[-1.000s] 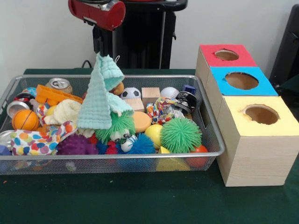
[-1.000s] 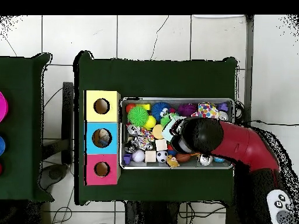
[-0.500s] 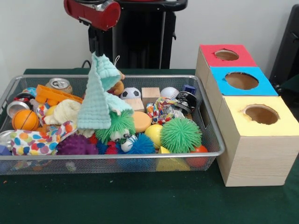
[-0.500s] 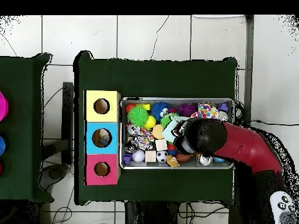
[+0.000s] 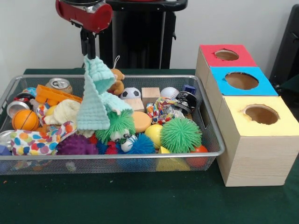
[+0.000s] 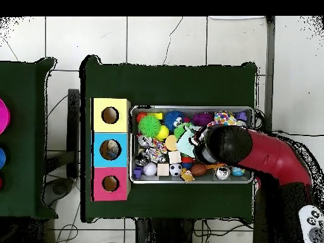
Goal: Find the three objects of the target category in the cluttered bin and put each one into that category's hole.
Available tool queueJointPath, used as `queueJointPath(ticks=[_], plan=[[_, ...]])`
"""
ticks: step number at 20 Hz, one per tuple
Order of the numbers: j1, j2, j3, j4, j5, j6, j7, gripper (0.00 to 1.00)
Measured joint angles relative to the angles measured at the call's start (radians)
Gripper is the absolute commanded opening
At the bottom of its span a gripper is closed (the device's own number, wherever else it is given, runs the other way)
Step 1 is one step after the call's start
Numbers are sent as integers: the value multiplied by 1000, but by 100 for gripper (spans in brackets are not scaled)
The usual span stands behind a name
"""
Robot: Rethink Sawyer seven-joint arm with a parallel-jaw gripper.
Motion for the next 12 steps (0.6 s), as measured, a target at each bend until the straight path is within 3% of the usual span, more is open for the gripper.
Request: queueJointPath(ticks=[12], plan=[[-64,21,0,-68,0,1,0,0]])
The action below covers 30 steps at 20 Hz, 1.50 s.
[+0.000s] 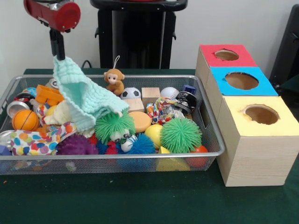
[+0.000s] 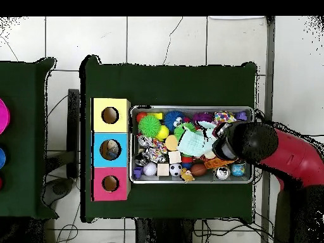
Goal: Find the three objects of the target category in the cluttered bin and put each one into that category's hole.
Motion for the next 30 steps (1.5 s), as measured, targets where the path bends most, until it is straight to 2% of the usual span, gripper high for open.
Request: queueJointPath(ticks=[8,21,30], plan=[[14,6,0,-21,0,6,0,0],[117,-5,-4,-21,0,8,0,0],[146,-7,-13,-21,7,7,0,0]])
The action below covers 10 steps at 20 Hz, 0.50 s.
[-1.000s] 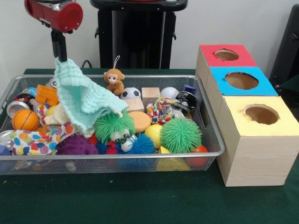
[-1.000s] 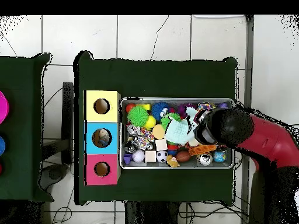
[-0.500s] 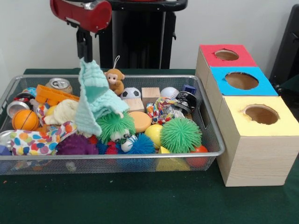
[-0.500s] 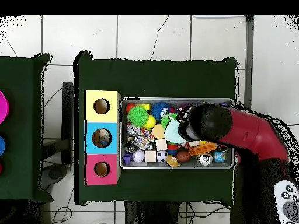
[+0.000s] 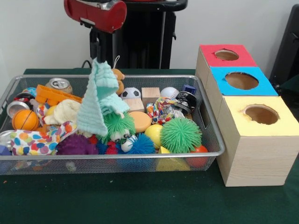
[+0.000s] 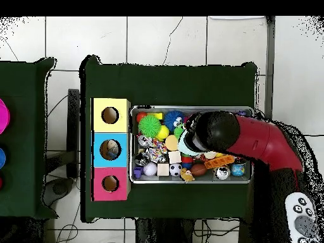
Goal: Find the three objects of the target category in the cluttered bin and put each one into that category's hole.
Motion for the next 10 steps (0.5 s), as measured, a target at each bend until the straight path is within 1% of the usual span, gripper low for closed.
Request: queueJointPath(ticks=[7,10], plan=[[0,-10,-1,0,0,0,0,0],[-16,-19,0,0,1,0,0,0]])
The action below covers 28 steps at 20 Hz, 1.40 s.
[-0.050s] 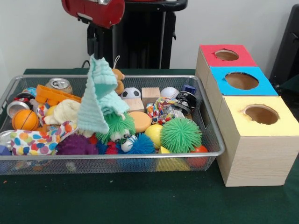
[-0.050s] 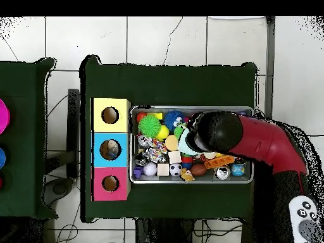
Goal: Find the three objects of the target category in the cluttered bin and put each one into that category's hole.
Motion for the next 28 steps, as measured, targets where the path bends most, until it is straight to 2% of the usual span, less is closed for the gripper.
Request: queueJointPath(ticks=[13,21,28], plan=[[-130,-6,0,0,-5,22,0,0],[-134,-2,0,0,-8,23,0,0],[-100,-1,0,0,-8,23,0,0]])
